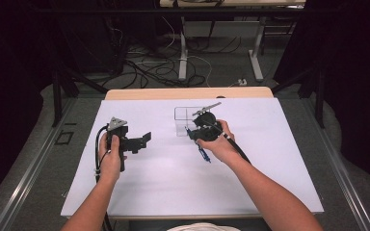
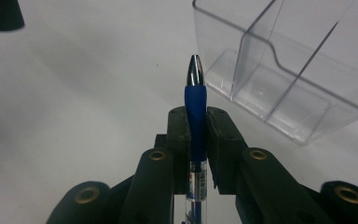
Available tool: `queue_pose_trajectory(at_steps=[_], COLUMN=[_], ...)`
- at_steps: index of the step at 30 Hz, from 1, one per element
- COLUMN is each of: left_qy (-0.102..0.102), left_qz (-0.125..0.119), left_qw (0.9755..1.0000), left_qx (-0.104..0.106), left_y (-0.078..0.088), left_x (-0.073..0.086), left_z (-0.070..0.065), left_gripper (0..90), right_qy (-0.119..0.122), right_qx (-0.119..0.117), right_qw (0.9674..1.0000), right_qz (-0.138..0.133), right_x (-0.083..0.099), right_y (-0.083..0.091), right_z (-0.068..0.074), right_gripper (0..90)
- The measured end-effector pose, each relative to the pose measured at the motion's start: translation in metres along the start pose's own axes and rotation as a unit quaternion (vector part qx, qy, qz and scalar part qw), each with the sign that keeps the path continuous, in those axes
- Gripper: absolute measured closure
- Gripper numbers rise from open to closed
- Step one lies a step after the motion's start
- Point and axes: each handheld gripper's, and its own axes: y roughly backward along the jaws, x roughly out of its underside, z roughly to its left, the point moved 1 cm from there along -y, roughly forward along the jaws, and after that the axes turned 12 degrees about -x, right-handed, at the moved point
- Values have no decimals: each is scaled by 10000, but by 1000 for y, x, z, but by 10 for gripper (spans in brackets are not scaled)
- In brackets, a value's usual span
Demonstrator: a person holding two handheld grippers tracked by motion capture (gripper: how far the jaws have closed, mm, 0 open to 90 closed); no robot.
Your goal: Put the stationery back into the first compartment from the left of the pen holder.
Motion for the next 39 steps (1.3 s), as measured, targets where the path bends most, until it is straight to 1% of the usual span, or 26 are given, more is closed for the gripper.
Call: queue_pose_trajectory(at_steps=[3, 4, 5, 7, 8, 10, 11, 12, 13, 15, 16, 19, 20, 24, 30, 33, 37, 39], left_qy=[-27, -24, -24, -29, -19, -7, -18, -18, -40, 1, 1, 0, 9, 14, 31, 12, 39, 58], left_qz=[18, 27, 27, 15, 22, 16, 24, 24, 42, 24, 24, 15, 6, -1, 9, 29, -28, -21], left_qw=[10000, 10000, 10000, 10000, 10000, 10000, 10000, 10000, 10000, 10000, 10000, 10000, 10000, 10000, 10000, 10000, 10000, 10000], left_qx=[10, 15, 15, 12, 17, 27, 17, 17, 22, 3, 3, 2, -6, -8, 0, -4, -17, -11], left_y=[0, 0, 0, 0, 1, 1, 1, 1, 1, 1, 1, 2, 2, 2, 2, 2, 2, 3], left_x=[0, 0, 0, 0, 0, 0, 0, 0, 1, 1, 1, 1, 1, 2, 1, 1, 1, 1], left_z=[0, 0, 0, 0, 0, 0, 0, 0, 1, 1, 1, 1, 1, 1, 3, 4, 4, 4], left_gripper=[2, 2, 2, 2, 2, 2, 2, 2, 2, 2, 2, 2, 2, 2, 2, 2, 1, 2], right_qy=[72, 99, 106, 122, 206, 223, 257, 259, 283, 316, 359, 356, 401, 412, 455, 456, 390, 397], right_qx=[34, 66, 58, 67, 103, 147, 165, 155, 169, 211, 223, 269, 275, 338, 422, 482, 574, 588], right_qw=[9998, 9997, 9996, 9994, 9990, 9987, 9988, 9983, 9981, 9976, 9972, 9967, 9961, 9957, 9944, 9943, 9943, 9941], right_qz=[-184, -190, -273, -303, -374, -435, -382, -501, -526, -575, -619, -680, -732, -759, -856, -837, -804, -818], right_x=[-8, -10, -13, -16, -21, -26, -30, -32, -35, -40, -43, -50, -52, -61, -75, -82, -91, -93], right_y=[5, 7, 8, 9, 12, 14, 17, 17, 18, 20, 20, 22, 22, 22, 20, 18, 13, 12], right_z=[2, 2, 3, 4, 5, 7, 7, 8, 9, 10, 11, 13, 13, 15, 15, 13, 10, 10], right_gripper=[803, 802, 802, 803, 802, 802, 802, 802, 803, 802, 803, 802, 802, 802, 802, 802, 802, 802])
